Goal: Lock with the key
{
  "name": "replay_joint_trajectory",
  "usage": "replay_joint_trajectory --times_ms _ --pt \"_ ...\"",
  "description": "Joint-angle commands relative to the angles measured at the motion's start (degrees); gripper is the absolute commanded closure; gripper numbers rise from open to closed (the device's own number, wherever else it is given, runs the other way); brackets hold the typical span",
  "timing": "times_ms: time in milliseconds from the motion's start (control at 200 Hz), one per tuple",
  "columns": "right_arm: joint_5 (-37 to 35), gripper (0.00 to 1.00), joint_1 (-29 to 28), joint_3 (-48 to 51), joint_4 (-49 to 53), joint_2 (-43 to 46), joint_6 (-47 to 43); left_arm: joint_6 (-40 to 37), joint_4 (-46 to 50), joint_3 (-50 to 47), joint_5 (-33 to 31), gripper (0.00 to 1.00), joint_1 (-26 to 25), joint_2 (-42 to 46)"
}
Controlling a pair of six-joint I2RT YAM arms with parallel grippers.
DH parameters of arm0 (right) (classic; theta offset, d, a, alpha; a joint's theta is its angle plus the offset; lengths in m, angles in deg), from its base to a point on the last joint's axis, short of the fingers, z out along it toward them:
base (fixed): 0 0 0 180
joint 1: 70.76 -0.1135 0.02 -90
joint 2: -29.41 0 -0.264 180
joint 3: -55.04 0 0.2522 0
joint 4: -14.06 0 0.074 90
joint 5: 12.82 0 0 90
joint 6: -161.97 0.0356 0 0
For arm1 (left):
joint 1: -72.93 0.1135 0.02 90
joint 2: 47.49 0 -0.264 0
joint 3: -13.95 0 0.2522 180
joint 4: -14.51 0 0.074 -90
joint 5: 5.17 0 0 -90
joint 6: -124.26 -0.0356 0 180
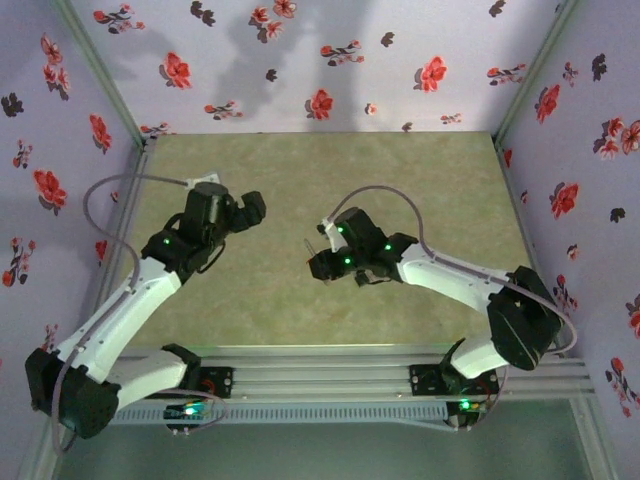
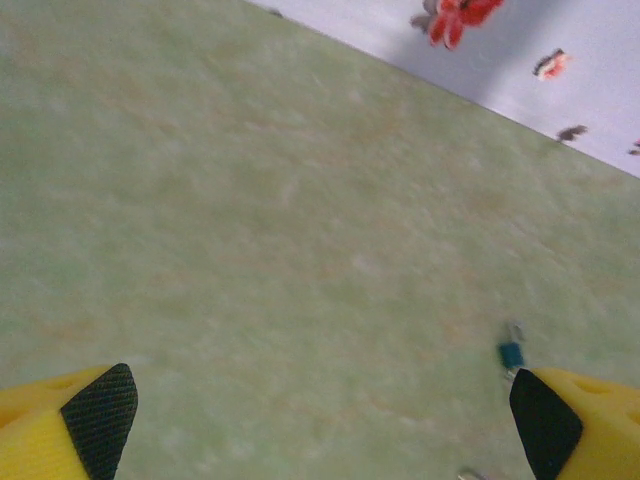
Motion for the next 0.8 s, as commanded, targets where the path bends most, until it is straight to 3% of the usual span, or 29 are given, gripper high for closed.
replay_joint_trajectory --times_ms 0,125,345,795 --pt "3.8 1.00 -0.1 1.4 -4.4 2.4 0.5 8.2 -7.7 -5.6 9.8 0.00 0.1 2.8" --pt "6.7 1.00 -0.1 2.6 -7.0 3.3 1.4 11.5 -16.9 -10.7 15.1 0.00 -1.0 4.1" --pt "10.0 1.00 -0.5 3.6 -9.6 3.7 1.9 12.5 -27.8 -15.9 18.5 0.00 -4.2 2.8" --pt "12.8 1.00 -3.6 4.3 -11.0 4.9 -0.1 14.8 -39.8 -21.0 21.6 0.00 -6.0 -1.3"
